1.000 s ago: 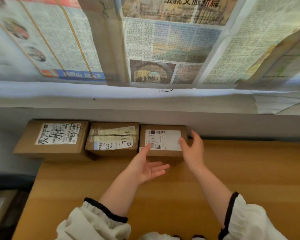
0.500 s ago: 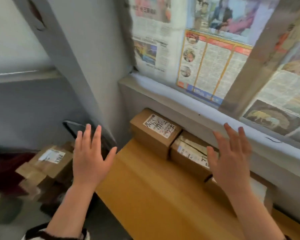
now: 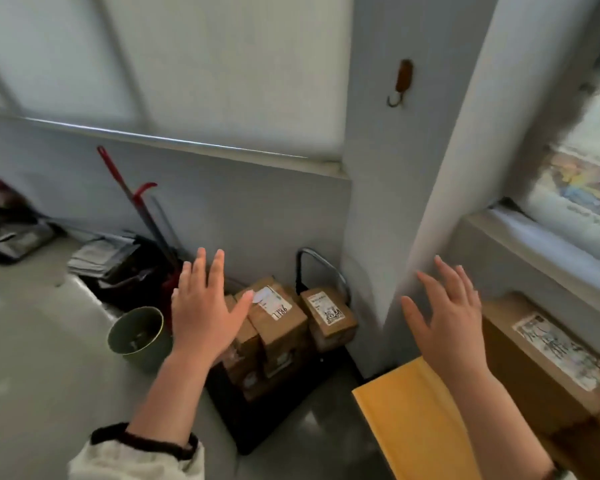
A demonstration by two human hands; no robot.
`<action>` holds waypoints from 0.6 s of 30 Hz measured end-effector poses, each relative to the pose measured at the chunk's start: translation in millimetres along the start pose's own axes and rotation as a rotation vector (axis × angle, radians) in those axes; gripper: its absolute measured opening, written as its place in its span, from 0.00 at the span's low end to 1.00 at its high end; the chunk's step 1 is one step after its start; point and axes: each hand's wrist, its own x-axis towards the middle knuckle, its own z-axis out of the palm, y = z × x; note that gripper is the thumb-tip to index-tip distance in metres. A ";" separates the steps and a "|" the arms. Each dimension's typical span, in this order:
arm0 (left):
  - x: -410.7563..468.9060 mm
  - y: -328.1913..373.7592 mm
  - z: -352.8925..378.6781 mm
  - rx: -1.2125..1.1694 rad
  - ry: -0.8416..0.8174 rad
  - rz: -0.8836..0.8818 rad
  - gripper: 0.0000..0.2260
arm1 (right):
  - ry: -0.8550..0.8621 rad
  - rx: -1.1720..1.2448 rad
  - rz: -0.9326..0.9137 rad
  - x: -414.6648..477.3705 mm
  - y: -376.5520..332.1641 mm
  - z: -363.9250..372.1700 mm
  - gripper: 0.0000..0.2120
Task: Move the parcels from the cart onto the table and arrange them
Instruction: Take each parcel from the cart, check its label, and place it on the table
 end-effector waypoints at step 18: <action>70.0 -135.9 47.9 -0.074 -0.122 -0.302 0.36 | -0.379 0.149 -0.102 123.3 -119.4 150.8 0.22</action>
